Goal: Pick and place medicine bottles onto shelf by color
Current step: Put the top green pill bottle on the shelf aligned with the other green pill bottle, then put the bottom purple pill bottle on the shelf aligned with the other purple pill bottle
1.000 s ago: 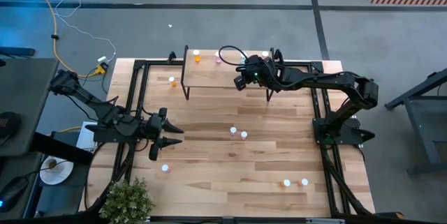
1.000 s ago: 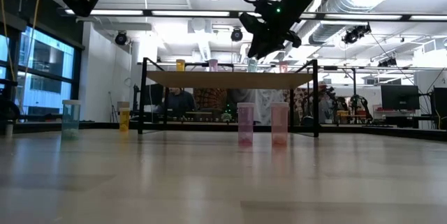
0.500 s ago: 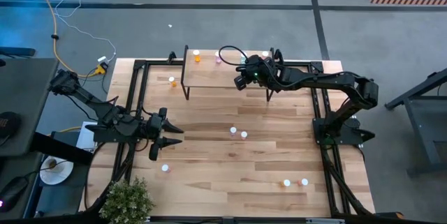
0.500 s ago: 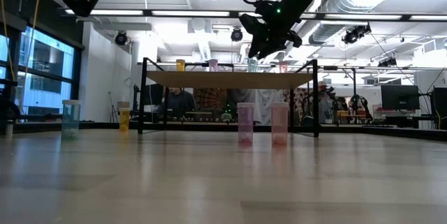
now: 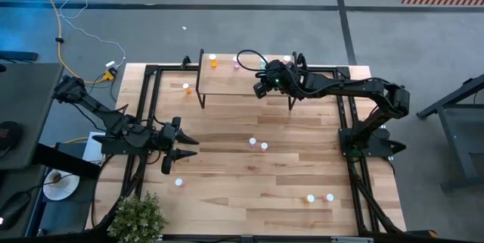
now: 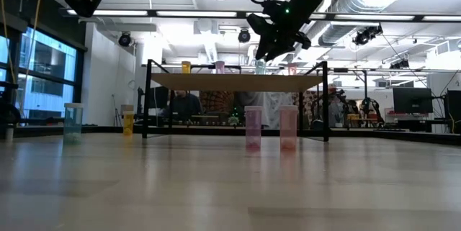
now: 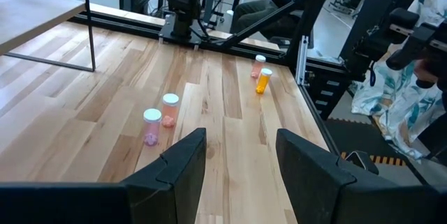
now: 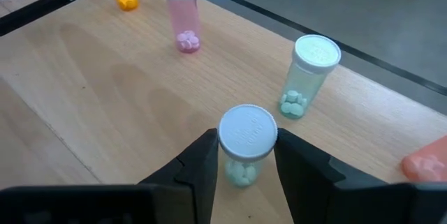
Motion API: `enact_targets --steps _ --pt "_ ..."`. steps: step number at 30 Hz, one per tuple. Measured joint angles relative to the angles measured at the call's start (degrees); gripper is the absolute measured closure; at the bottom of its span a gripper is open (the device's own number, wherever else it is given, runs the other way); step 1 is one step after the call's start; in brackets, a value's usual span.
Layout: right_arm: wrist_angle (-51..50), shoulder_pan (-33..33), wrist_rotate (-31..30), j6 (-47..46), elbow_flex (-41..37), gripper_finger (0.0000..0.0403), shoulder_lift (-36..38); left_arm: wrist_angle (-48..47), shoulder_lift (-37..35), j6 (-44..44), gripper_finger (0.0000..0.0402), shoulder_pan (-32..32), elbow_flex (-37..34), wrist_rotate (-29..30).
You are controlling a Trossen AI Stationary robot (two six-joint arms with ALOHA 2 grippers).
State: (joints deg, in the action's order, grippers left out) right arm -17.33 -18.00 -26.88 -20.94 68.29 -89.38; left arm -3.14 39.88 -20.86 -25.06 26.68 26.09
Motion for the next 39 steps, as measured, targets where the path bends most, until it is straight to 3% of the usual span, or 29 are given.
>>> enact_targets --steps 13,39 --pt "1.89 0.00 -0.44 0.34 -0.02 0.0233 0.00 -0.02 0.02 0.00 0.0236 0.02 0.00 0.00" --pt "6.06 -0.02 -3.14 0.47 -0.02 0.0233 0.00 -0.02 0.02 0.00 0.0236 0.00 0.00 0.00"
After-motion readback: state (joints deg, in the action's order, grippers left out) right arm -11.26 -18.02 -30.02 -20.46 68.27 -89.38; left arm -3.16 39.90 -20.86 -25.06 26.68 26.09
